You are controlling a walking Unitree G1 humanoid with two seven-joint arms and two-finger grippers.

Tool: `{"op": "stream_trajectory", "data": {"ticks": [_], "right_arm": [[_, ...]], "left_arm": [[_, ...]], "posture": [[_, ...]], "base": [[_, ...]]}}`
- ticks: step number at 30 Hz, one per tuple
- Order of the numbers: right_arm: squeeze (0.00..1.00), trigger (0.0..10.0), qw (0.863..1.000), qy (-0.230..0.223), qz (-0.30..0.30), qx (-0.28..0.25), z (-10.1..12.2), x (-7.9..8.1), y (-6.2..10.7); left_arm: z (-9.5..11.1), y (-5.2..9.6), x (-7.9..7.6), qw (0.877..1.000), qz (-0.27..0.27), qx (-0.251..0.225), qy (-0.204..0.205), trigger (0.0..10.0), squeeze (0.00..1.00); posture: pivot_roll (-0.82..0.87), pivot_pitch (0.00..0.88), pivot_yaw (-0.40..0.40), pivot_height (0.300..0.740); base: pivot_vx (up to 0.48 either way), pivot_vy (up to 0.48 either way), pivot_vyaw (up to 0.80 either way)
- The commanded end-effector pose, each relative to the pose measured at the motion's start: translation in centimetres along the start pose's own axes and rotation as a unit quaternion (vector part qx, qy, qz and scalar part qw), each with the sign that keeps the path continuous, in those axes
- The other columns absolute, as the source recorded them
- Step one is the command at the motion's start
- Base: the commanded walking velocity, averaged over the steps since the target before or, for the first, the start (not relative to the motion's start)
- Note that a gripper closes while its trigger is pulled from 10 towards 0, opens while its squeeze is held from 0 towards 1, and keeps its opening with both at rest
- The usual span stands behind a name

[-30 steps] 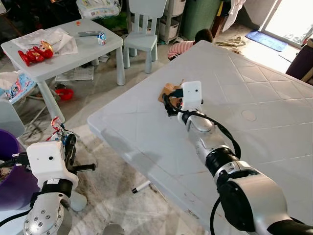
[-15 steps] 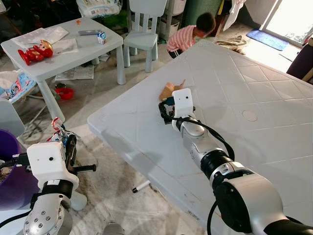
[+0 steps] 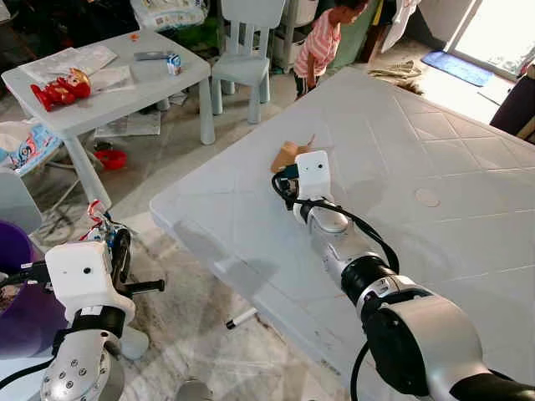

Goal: Picking trash to rubbish bin

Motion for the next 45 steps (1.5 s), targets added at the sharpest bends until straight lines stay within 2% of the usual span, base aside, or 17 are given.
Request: {"op": "stream_trajectory", "data": {"ticks": [1, 13, 25, 35, 36, 37, 38, 45], "right_arm": [[0.0, 0.0, 1.0, -0.002, -0.001, -0.006, 0.5, 0.0, -0.1], [0.0, 0.0, 1.0, -0.001, -0.012, -0.013, 0.6, -0.7, -0.1], [0.0, 0.0, 0.996, 0.021, -0.067, -0.047, 1.9, -3.7, 0.1], [0.0, 0.0, 0.997, 0.01, -0.07, -0.041, 1.3, -3.9, 0.3], [0.76, 3.4, 0.997, 0.007, -0.065, -0.044, 1.4, -3.6, 0.2], [0.76, 3.4, 0.997, 0.006, -0.064, -0.045, 1.5, -3.5, 0.2], [1.0, 10.0, 0.997, 0.005, -0.059, -0.05, 1.7, -3.3, 0.2], [1.0, 10.0, 0.994, -0.004, -0.039, -0.098, 3.5, -2.3, 0.1]], "left_arm": [[0.1, 0.0, 0.1, 1.0, 0.002, -0.003, -0.001, 0.0, 0.0], [0.1, -0.2, 0.1, 1.0, -0.001, -0.005, -0.002, 0.0, 0.0], [0.3, -0.7, 0.2, 1.0, -0.009, -0.009, -0.007, 0.0, 0.0], [0.4, -0.9, 0.2, 1.0, -0.016, -0.011, -0.008, 0.0, 0.0], [0.4, -1.0, 0.2, 1.0, -0.016, -0.012, -0.008, 0.0, 0.0], [0.4, -1.0, 0.2, 1.0, -0.016, -0.012, -0.008, 0.0, 0.0], [0.4, -1.0, 0.2, 1.0, -0.016, -0.012, -0.008, 0.0, 0.0], [0.5, -0.9, 0.2, 1.0, -0.014, -0.014, -0.007, 0.0, 0.0]], "posture": [[0.42, 0.139, -0.133, 0.74], [0.42, 0.133, -0.122, 0.74], [0.4, 0.128, -0.092, 0.74], [0.41, 0.127, -0.085, 0.74], [0.41, 0.127, -0.085, 0.74], [0.41, 0.127, -0.085, 0.74], [0.41, 0.127, -0.085, 0.74], [0.41, 0.128, -0.09, 0.74]], "base": [[0.0, 0.0, 0.0], [0.0, 0.0, 0.0], [0.0, 0.0, 0.0], [0.0, 0.0, 0.0], [0.0, 0.0, 0.0], [0.0, 0.0, 0.0], [0.0, 0.0, 0.0], [0.0, 0.0, 0.0]]}}
Point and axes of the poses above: a point about 5 cm out from each wrist's last joint towards the gripper, its own y axis pointing back from the gripper into the wrist, its own z axis along the axis of the wrist's last joint, x = y × z, the point moved 4 cm from there along -y, pointing out of the wrist towards the gripper, and after that the axes turned 9 degrees about -y, right-handed, at the moved point
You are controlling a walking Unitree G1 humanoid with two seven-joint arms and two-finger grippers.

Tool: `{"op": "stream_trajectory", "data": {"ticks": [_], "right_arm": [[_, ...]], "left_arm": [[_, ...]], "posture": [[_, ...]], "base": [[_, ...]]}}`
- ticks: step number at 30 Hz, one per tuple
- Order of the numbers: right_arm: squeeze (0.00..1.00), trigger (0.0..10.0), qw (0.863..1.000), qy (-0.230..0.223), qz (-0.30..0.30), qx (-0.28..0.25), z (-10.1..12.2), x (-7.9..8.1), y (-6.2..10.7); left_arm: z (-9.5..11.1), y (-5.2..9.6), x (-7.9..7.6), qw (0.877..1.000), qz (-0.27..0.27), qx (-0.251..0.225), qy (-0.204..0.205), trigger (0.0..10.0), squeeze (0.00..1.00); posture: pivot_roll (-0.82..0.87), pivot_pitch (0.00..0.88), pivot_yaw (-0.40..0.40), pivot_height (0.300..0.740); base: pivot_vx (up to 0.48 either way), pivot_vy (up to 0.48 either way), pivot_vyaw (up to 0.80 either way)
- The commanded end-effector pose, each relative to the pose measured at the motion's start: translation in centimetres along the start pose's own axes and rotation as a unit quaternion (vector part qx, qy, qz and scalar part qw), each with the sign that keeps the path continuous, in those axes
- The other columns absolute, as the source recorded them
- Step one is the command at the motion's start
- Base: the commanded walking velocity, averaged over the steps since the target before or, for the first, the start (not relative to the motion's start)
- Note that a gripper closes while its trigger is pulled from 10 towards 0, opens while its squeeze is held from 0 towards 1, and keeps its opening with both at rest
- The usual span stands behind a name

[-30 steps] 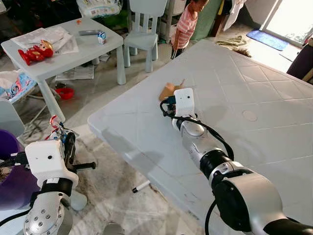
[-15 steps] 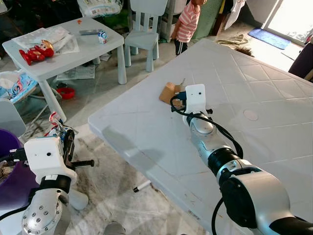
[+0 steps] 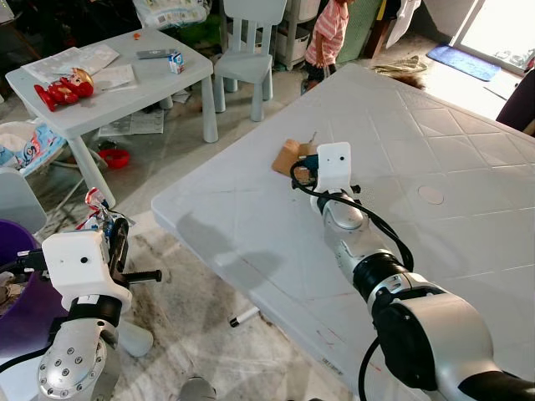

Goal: Picking trash to rubbish bin

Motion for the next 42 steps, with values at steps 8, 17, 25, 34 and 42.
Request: {"op": "stream_trajectory", "data": {"ticks": [8, 17, 25, 34, 42], "right_arm": [[1.0, 10.0, 0.999, -0.002, 0.008, -0.04, 1.6, 0.4, -0.2], [1.0, 10.0, 0.999, -0.01, 0.028, -0.02, 0.6, 1.4, 0.0], [1.0, 10.0, 0.999, 0.035, 0.0, -0.02, 0.2, 0.7, 0.1], [1.0, 10.0, 1.0, 0.022, -0.009, 0.015, -1.0, 0.3, 0.3], [0.0, 10.0, 0.998, 0.003, 0.013, 0.063, -3.0, 1.3, 0.9]], "left_arm": [[-0.2, 0.1, -0.2, 1.0, -0.005, 0.006, 0.006, 0.0, 0.0], [-0.3, 0.3, -0.3, 1.0, -0.007, 0.008, 0.006, 0.0, 0.0], [-0.4, 0.5, -0.3, 1.0, -0.007, 0.01, 0.005, 0.0, 0.0], [-0.5, 0.7, -0.3, 1.0, -0.006, 0.013, 0.005, 0.0, 0.0], [-0.5, 0.8, -0.4, 1.0, -0.008, 0.016, 0.006, 0.0, 0.0]], "posture": [[0.41, 0.132, -0.091, 0.74], [0.41, 0.138, -0.093, 0.74], [0.42, 0.141, -0.098, 0.74], [0.42, 0.146, -0.097, 0.74], [0.42, 0.152, -0.096, 0.74]], "base": [[0.0, 0.0, 0.0], [0.0, 0.0, 0.0], [0.0, 0.0, 0.0], [0.0, 0.0, 0.0], [0.0, 0.0, 0.0]]}}
Point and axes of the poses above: a point about 5 cm out from each wrist's last joint towards the gripper, its own y axis pointing back from the gripper into the wrist, its own z axis along the axis of the wrist's last joint, x = y × z, the point moved 4 cm from there along -y, pointing out of the wrist towards the gripper, and after that the axes turned 9 degrees about -y, right-handed, at the moved point
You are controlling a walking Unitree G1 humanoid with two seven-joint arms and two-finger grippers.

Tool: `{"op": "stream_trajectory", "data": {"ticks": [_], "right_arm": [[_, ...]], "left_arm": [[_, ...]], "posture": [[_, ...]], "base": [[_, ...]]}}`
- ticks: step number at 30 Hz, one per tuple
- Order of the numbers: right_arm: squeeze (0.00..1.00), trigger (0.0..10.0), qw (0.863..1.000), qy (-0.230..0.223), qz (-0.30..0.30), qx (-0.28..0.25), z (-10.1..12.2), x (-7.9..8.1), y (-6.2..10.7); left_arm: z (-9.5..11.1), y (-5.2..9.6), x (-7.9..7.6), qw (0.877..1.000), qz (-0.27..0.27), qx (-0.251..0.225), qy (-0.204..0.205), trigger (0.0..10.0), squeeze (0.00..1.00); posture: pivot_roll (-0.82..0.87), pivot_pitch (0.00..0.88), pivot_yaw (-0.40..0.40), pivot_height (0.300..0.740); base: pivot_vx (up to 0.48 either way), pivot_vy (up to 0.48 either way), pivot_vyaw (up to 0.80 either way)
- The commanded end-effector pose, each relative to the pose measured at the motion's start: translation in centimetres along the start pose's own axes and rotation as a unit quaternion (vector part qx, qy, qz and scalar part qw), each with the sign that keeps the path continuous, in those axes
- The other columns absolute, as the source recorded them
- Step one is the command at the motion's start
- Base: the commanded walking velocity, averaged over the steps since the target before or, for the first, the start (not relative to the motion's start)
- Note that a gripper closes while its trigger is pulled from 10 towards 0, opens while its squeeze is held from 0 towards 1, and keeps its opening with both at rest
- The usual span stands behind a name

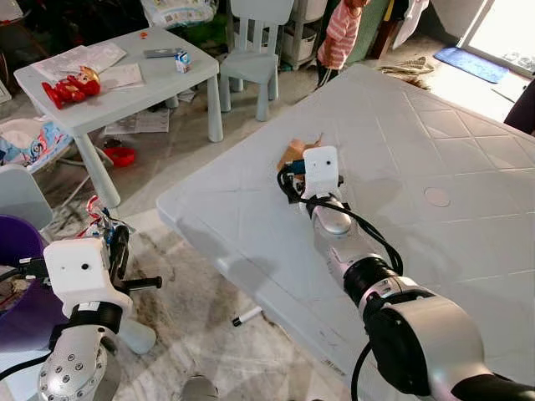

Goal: Picking trash to rubbish bin

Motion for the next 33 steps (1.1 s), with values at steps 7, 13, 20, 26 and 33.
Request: {"op": "stream_trajectory", "data": {"ticks": [7, 13, 20, 26, 33], "right_arm": [[0.0, 3.1, 0.999, -0.006, -0.002, 0.036, -1.55, -0.29, 0.31], [0.0, 0.0, 0.999, -0.012, -0.008, 0.039, -1.67, -0.4, 0.34], [0.0, 0.0, 0.999, -0.018, -0.013, 0.04, -1.72, -0.58, 0.35], [0.0, 0.0, 0.999, -0.021, -0.015, 0.04, -1.73, -0.66, 0.36], [0.0, 0.0, 0.999, -0.023, -0.018, 0.039, -1.71, -0.78, 0.36]], "left_arm": [[0.16, 0.38, -0.25, 1.0, -0.008, 0.001, 0.003, 0.0, 0.0], [0.15, 0.34, -0.24, 1.0, -0.007, 0.001, 0.003, 0.0, 0.0], [0.15, 0.27, -0.25, 1.0, -0.007, 0.0, 0.002, 0.0, 0.0], [0.19, 0.25, -0.24, 1.0, -0.006, -0.001, 0.003, 0.0, 0.0], [0.2, 0.26, -0.23, 1.0, -0.005, -0.001, 0.002, 0.0, 0.0]], "posture": [[0.43, 0.157, -0.096, 0.74], [0.43, 0.156, -0.097, 0.74], [0.43, 0.154, -0.097, 0.74], [0.43, 0.153, -0.098, 0.74], [0.43, 0.154, -0.097, 0.74]], "base": [[0.0, 0.0, 0.0], [0.0, 0.0, 0.0], [0.0, 0.0, 0.0], [0.0, 0.0, 0.0], [0.0, 0.0, 0.0]]}}
Point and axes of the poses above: a point about 5 cm out from each wrist's last joint towards the gripper, its own y axis pointing back from the gripper into the wrist, its own z axis along the axis of the wrist's last joint, x = y × z, the point moved 4 cm from there along -y, pointing out of the wrist towards the gripper, and after that the axes turned 9 degrees about -y, right-handed, at the moved point
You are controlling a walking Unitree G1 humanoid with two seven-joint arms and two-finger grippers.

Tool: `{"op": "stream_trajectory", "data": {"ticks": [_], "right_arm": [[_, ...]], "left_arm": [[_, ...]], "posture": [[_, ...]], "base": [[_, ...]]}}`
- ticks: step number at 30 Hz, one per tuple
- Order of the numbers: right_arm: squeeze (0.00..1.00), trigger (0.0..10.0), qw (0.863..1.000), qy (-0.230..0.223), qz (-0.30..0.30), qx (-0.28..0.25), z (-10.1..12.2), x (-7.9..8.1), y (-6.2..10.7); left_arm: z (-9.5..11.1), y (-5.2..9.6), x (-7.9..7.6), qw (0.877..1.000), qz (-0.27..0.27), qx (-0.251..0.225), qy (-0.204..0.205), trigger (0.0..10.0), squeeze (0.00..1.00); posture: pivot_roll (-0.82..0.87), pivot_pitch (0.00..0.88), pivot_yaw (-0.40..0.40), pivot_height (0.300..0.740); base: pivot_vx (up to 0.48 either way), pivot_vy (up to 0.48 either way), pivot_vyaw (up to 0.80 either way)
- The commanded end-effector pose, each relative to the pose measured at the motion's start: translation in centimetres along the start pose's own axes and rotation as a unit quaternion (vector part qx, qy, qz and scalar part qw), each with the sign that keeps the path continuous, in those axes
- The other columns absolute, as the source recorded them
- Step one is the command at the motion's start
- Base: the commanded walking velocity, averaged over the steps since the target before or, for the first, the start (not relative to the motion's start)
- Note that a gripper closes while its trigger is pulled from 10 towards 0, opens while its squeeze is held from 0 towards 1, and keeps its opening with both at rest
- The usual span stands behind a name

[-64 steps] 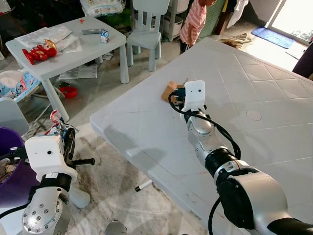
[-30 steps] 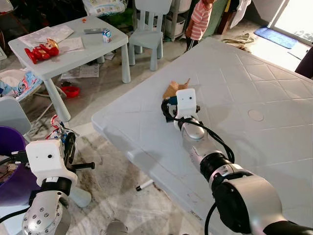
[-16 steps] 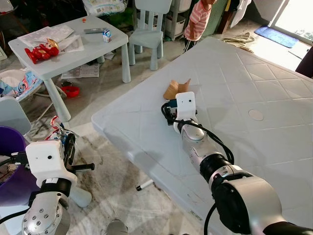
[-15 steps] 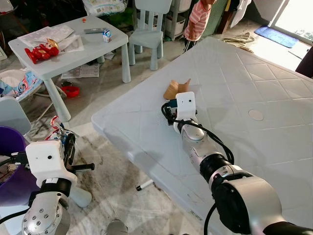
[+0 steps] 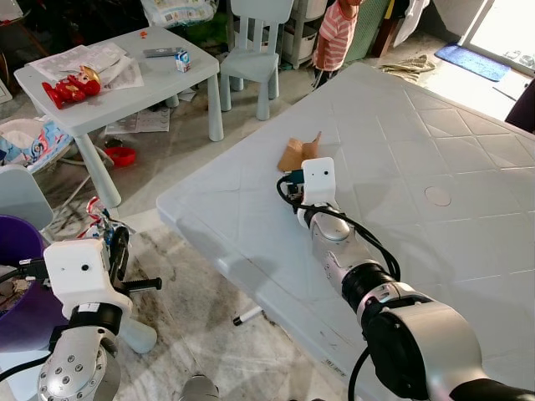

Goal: Picking trash to rubbish bin

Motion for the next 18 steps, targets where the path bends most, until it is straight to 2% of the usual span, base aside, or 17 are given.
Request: {"op": "stream_trajectory", "data": {"ticks": [1, 18], "right_arm": [[0.0, 0.0, 1.0, -0.008, -0.013, 0.012, -0.7, -0.6, 0.2], [0.0, 0.0, 0.999, -0.005, -0.043, -0.001, -0.4, -1.8, 0.2]], "left_arm": [[0.3, 0.2, -0.3, 1.0, -0.005, -0.003, 0.003, 0.0, 0.0], [0.2, 0.2, -0.3, 1.0, -0.007, -0.002, 0.001, 0.0, 0.0]], "posture": [[0.43, 0.154, -0.098, 0.74], [0.43, 0.154, -0.094, 0.74]], "base": [[0.0, 0.0, 0.0], [0.0, 0.0, 0.0]]}}
Point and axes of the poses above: a point about 5 cm out from each wrist's last joint towards the gripper, its own y axis pointing back from the gripper into the wrist, its own z axis along the axis of the wrist's last joint, x = y × z, the point moved 4 cm from there along -y, pointing out of the wrist towards the gripper, and after that the axes turned 9 degrees about -y, right-handed, at the moved point
